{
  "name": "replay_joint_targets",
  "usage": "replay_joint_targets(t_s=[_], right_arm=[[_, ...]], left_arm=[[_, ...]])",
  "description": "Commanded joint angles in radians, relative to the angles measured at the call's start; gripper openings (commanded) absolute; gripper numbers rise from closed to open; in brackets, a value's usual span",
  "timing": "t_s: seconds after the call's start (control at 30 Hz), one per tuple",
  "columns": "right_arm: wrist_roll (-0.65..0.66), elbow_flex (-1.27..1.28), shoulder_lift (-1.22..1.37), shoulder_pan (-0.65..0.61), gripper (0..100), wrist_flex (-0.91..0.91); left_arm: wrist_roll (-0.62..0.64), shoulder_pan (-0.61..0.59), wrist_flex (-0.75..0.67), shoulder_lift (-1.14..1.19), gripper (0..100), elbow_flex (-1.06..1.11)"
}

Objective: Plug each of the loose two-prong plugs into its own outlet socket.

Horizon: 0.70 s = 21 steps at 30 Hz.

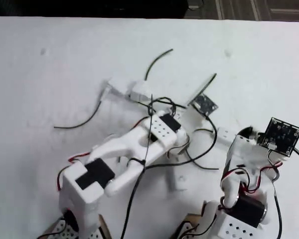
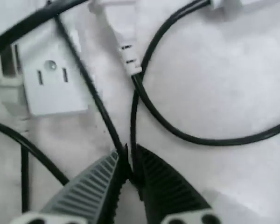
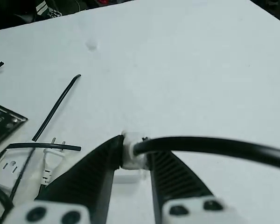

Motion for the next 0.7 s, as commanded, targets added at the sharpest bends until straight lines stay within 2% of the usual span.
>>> replay_joint_targets(t_s=[0.0,0.2,0.37,0.67], right_arm=[[0.002,-0.009,-0.01,0.005,1.7,-0.022],[0.002,-0.009,-0.012,0.004,1.7,-0.024],[0.002,-0.009,-0.012,0.002,1.7,-0.024],[0.0,-0.009,-0.012,-0.041,1.7,-0.019]], left_arm=[[-0.028,-0.001,0.083,-0.093,2,-0.028],[-0.032,-0.09,0.221,-0.331,2,0.009],[-0.075,-0.18,0.209,-0.59,2,0.198],[-0.178,-0.344,0.083,-0.987,2,0.629]])
